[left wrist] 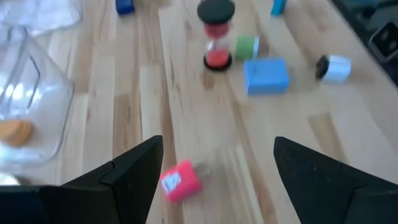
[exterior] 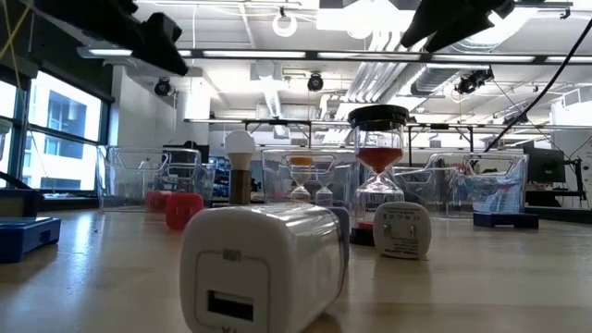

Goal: Pick & Place Office items
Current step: Put the pink and white charger adapter into the left transparent bin

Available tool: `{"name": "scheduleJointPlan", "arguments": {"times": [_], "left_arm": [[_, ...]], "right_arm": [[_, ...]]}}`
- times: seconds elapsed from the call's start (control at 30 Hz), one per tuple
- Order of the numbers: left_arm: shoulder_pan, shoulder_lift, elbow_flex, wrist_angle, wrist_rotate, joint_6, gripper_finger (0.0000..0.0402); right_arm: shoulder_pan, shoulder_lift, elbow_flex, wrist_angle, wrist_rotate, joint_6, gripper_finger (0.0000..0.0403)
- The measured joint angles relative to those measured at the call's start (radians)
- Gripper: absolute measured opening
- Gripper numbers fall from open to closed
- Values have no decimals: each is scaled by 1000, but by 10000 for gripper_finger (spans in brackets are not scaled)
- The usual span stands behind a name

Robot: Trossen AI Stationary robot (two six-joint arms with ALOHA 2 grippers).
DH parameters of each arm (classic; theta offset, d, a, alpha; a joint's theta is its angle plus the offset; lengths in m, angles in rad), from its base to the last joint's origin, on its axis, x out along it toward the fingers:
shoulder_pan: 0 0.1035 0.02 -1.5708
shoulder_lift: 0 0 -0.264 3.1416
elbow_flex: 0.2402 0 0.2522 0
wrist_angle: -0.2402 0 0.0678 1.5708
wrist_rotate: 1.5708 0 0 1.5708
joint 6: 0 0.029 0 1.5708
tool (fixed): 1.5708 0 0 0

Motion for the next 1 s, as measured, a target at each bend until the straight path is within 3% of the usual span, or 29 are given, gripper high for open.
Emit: {"name": "scheduleJointPlan", "arguments": {"times": [0.5, 1.0], "left_arm": [[0, 0, 0, 53, 0, -1, 298], [0, 0, 0, 61, 1, 33, 298]], "right_arm": [[6, 0, 0, -10, -37, 3, 386], [14, 0, 0, 73, -382, -171, 386]]}}
